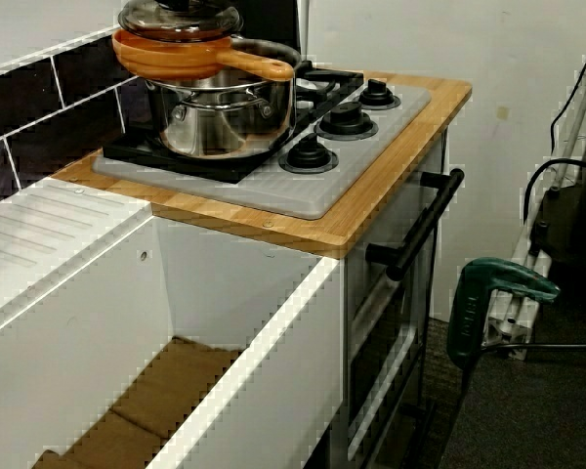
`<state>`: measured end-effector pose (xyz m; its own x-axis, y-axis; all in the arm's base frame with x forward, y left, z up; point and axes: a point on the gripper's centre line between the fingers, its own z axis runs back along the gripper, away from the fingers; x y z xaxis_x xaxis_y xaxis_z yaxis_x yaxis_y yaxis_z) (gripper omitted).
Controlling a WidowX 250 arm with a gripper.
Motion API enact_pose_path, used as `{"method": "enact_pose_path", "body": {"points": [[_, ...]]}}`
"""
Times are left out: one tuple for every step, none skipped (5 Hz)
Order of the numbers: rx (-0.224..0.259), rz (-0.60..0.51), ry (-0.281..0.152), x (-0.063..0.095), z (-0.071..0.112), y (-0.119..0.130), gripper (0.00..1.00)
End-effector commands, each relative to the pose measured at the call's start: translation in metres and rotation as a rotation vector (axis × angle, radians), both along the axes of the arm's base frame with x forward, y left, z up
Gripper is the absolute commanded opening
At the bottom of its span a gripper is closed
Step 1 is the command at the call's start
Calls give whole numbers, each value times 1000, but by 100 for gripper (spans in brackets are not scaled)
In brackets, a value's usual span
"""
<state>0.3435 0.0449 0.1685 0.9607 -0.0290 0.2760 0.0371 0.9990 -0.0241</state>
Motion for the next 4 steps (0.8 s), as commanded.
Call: {"method": "enact_pose_path", "body": {"points": [[7, 4, -50, -7, 14, 4, 0], [5, 7, -45, -4, 13, 4, 0], [1, 13, -45, 0, 14, 4, 0], [4, 14, -46, 2, 14, 3, 0]]}}
